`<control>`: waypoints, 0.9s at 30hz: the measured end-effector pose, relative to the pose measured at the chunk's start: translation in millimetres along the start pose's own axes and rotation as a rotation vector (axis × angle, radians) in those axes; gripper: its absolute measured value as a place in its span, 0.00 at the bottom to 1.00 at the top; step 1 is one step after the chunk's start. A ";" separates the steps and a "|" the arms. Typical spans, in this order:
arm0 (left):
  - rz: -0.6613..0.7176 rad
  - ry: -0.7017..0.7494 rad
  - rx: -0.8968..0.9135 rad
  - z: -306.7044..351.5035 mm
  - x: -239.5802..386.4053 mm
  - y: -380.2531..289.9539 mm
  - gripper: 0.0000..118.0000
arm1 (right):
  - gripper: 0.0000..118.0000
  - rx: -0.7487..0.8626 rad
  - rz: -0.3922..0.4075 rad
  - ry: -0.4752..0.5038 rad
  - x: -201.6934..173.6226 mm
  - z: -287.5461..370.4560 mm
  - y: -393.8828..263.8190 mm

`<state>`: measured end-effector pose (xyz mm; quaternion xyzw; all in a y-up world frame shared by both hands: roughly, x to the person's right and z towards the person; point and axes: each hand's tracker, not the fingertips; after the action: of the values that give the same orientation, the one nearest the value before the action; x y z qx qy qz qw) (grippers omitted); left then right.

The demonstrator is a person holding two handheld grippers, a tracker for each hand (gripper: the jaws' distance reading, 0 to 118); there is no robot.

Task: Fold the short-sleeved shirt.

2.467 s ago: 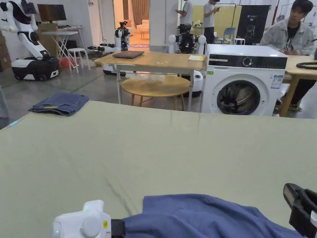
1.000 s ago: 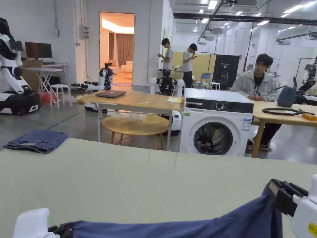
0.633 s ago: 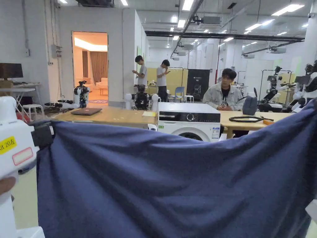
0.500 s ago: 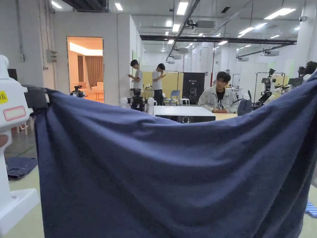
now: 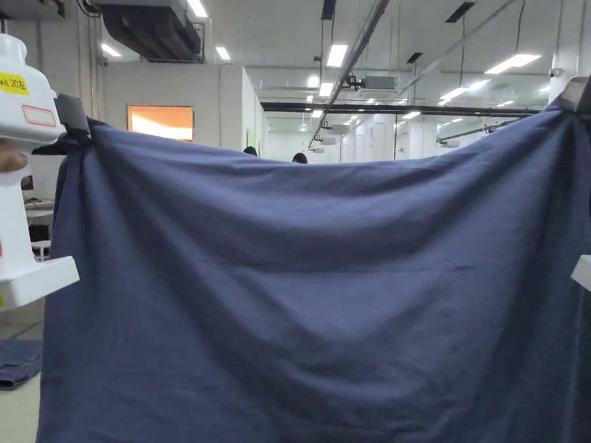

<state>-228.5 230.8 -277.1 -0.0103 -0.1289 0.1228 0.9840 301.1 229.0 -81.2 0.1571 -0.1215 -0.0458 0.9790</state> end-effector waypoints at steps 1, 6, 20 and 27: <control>0.007 0.005 -0.003 -15.1 -1.0 -1.2 0.00 | 0.00 -0.011 0.009 -0.007 -1.7 -14.1 -5.4; 0.039 0.019 -0.005 -86.4 -6.2 -9.2 0.00 | 0.00 -0.034 0.023 -0.010 -4.6 -83.8 -35.9; 0.059 0.027 0.186 -177.6 -23.9 -50.4 0.00 | 0.00 0.022 0.086 -0.048 -10.7 -190.2 -97.5; 0.088 0.018 0.139 -177.6 -47.1 -102.5 0.00 | 0.00 -0.035 0.122 -0.015 -9.5 -157.7 -149.6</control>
<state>-202.7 121.9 -455.2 0.0513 -0.1105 0.1746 0.9771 324.0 135.4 -276.3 0.1319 -0.1374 0.0105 0.9816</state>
